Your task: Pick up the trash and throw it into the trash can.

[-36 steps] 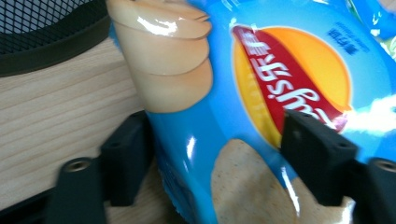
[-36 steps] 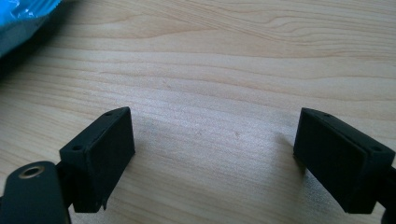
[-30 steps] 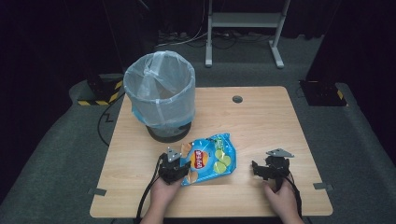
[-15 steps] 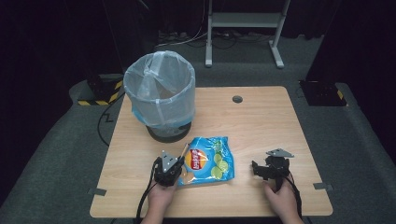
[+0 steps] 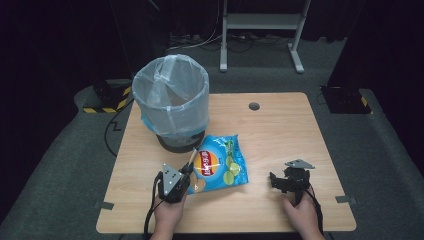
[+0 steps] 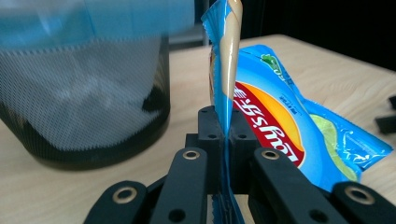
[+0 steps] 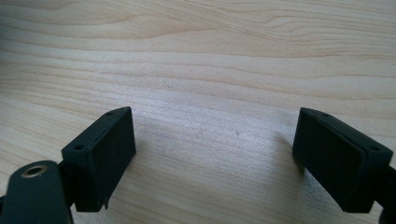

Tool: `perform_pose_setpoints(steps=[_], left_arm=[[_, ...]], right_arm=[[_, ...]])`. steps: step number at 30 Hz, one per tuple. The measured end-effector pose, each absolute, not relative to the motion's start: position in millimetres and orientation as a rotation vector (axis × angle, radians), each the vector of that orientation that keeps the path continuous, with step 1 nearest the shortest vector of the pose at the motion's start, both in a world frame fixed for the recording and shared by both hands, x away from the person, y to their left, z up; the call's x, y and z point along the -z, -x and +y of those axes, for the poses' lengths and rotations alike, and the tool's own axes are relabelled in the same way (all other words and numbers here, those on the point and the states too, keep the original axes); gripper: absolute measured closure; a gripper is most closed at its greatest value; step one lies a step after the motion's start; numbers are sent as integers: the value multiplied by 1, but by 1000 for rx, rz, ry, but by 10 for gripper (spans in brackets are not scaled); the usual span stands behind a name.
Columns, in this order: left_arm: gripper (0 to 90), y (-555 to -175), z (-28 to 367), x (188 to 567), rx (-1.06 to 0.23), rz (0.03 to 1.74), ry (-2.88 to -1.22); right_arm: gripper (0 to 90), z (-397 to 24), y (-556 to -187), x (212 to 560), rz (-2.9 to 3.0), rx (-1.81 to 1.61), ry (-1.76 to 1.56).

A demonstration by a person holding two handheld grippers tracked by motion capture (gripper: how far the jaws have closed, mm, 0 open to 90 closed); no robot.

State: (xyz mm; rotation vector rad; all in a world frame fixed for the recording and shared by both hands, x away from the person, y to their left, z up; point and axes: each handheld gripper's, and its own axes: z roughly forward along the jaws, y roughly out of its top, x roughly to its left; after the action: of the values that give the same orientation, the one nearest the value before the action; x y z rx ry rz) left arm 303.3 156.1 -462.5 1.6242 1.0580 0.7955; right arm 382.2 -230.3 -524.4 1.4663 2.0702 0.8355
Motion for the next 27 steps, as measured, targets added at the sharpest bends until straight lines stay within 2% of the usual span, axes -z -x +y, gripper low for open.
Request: perform_pose_setpoints(steps=[13,27], left_arm=[[867,-290,152,408,-876,928,-1508],[868,-291,167,357,-982,889,-1397]], right_arm=[[129,-230,-382,524,2069,-837,-1471],[130,-230,-382,524,2068,-836,-1471]])
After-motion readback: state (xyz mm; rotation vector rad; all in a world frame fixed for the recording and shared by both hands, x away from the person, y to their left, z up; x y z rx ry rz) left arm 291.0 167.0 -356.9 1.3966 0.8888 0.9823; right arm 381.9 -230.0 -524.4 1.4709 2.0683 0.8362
